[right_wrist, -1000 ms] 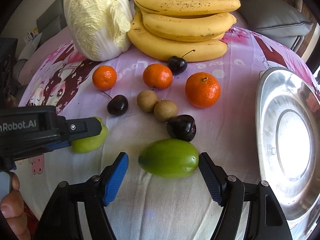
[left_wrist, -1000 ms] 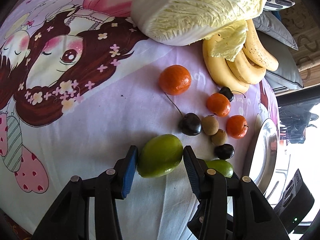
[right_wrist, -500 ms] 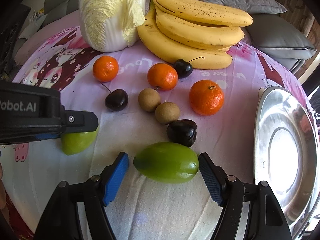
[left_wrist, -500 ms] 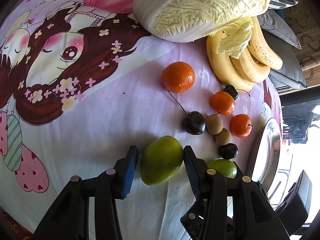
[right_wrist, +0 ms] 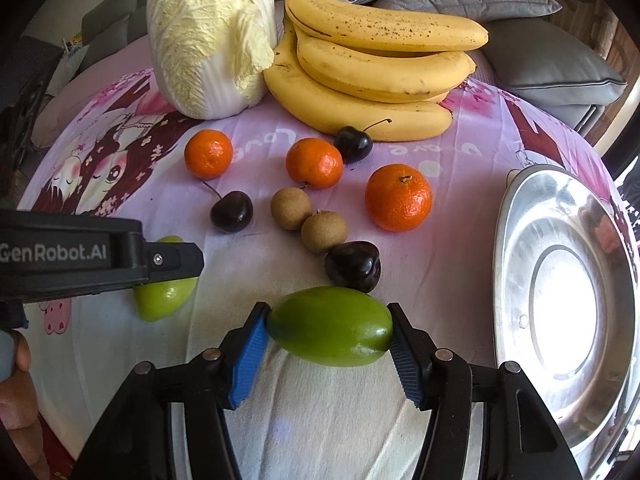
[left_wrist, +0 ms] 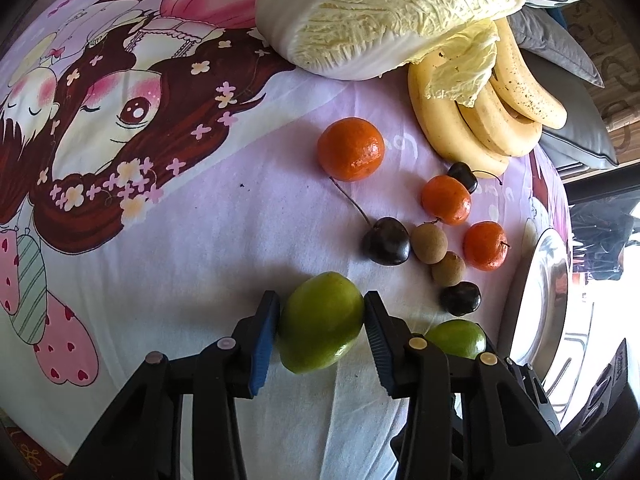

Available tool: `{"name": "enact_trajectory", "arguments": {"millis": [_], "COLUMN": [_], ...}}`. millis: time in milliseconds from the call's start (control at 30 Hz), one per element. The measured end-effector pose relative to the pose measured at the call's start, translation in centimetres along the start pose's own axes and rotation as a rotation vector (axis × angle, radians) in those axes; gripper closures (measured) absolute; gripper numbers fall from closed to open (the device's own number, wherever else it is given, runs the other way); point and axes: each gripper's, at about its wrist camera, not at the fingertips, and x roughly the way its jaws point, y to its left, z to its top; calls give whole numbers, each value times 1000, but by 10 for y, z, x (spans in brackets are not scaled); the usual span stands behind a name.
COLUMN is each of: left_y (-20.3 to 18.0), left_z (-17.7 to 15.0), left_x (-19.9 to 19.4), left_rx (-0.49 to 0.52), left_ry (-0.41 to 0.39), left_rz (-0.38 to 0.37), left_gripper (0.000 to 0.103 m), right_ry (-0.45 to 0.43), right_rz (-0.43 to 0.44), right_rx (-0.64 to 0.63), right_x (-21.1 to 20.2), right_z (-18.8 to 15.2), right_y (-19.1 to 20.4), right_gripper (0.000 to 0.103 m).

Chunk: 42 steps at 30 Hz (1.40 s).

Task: Organize fruits
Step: 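Move the right tool to the larger green fruit and close on it, then carry the green fruit into the steel bowl and open the right tool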

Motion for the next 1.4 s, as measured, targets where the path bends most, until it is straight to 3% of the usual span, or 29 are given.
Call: {"name": "enact_trajectory", "arguments": {"millis": [200,567,900,1400], "left_y": [-2,-19,-19,-74], "left_z": [-1,-2,4,0], "left_x": [-5,-25,-31,-26], "left_rx": [-10,-13,-2,84], "left_ry": [-16,-44,-40,-2], "left_rz": [-5,-112,-79,-51], "left_gripper": [58,58,58,58], "right_ry": [-41,-78,-101,-91], "right_rz": [9,48,39,0], "right_rx": [30,138,194,332], "right_x": [-20,-44,-53,-58], "right_z": [-1,12,39,42], "right_y": [-7,-18,-35,-101], "right_gripper": [42,42,42,42]}}
